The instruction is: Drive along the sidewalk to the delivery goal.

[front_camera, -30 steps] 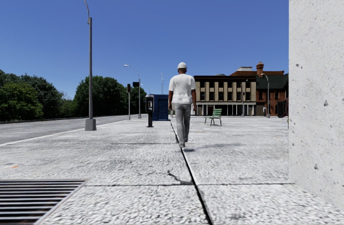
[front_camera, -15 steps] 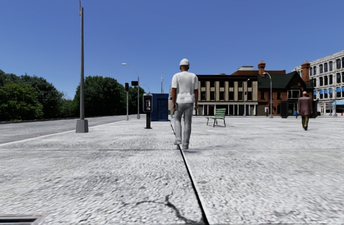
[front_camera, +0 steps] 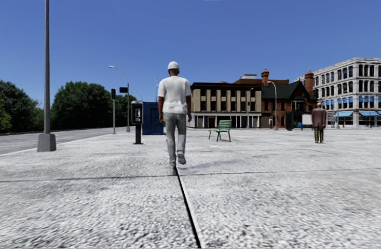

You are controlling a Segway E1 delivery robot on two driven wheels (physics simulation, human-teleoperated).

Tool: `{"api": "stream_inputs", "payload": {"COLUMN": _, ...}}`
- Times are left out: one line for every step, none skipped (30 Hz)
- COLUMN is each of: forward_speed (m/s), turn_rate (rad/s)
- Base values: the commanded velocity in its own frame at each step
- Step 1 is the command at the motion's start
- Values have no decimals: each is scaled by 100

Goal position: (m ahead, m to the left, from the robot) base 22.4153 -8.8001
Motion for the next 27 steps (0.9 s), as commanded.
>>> {"api": "stream_inputs", "payload": {"forward_speed": 148, "turn_rate": -120}}
{"api": "stream_inputs", "payload": {"forward_speed": 148, "turn_rate": -120}}
{"api": "stream_inputs", "payload": {"forward_speed": 148, "turn_rate": -106}}
{"api": "stream_inputs", "payload": {"forward_speed": 148, "turn_rate": -56}}
{"api": "stream_inputs", "payload": {"forward_speed": 148, "turn_rate": -31}}
{"api": "stream_inputs", "payload": {"forward_speed": 148, "turn_rate": -15}}
{"api": "stream_inputs", "payload": {"forward_speed": 148, "turn_rate": -5}}
{"api": "stream_inputs", "payload": {"forward_speed": 148, "turn_rate": -5}}
{"api": "stream_inputs", "payload": {"forward_speed": 148, "turn_rate": 0}}
{"api": "stream_inputs", "payload": {"forward_speed": 148, "turn_rate": 0}}
{"api": "stream_inputs", "payload": {"forward_speed": 148, "turn_rate": 0}}
{"api": "stream_inputs", "payload": {"forward_speed": 148, "turn_rate": 0}}
{"api": "stream_inputs", "payload": {"forward_speed": 148, "turn_rate": 0}}
{"api": "stream_inputs", "payload": {"forward_speed": 148, "turn_rate": 0}}
{"api": "stream_inputs", "payload": {"forward_speed": 148, "turn_rate": 0}}
{"api": "stream_inputs", "payload": {"forward_speed": 148, "turn_rate": 0}}
{"api": "stream_inputs", "payload": {"forward_speed": 148, "turn_rate": 0}}
{"api": "stream_inputs", "payload": {"forward_speed": 148, "turn_rate": 0}}
{"api": "stream_inputs", "payload": {"forward_speed": 148, "turn_rate": 0}}
{"api": "stream_inputs", "payload": {"forward_speed": 148, "turn_rate": 0}}
{"api": "stream_inputs", "payload": {"forward_speed": 148, "turn_rate": 0}}
{"api": "stream_inputs", "payload": {"forward_speed": 148, "turn_rate": 0}}
{"api": "stream_inputs", "payload": {"forward_speed": 148, "turn_rate": 0}}
{"api": "stream_inputs", "payload": {"forward_speed": 148, "turn_rate": 0}}
{"api": "stream_inputs", "payload": {"forward_speed": 148, "turn_rate": 0}}
{"api": "stream_inputs", "payload": {"forward_speed": 148, "turn_rate": 0}}
{"api": "stream_inputs", "payload": {"forward_speed": 148, "turn_rate": 0}}
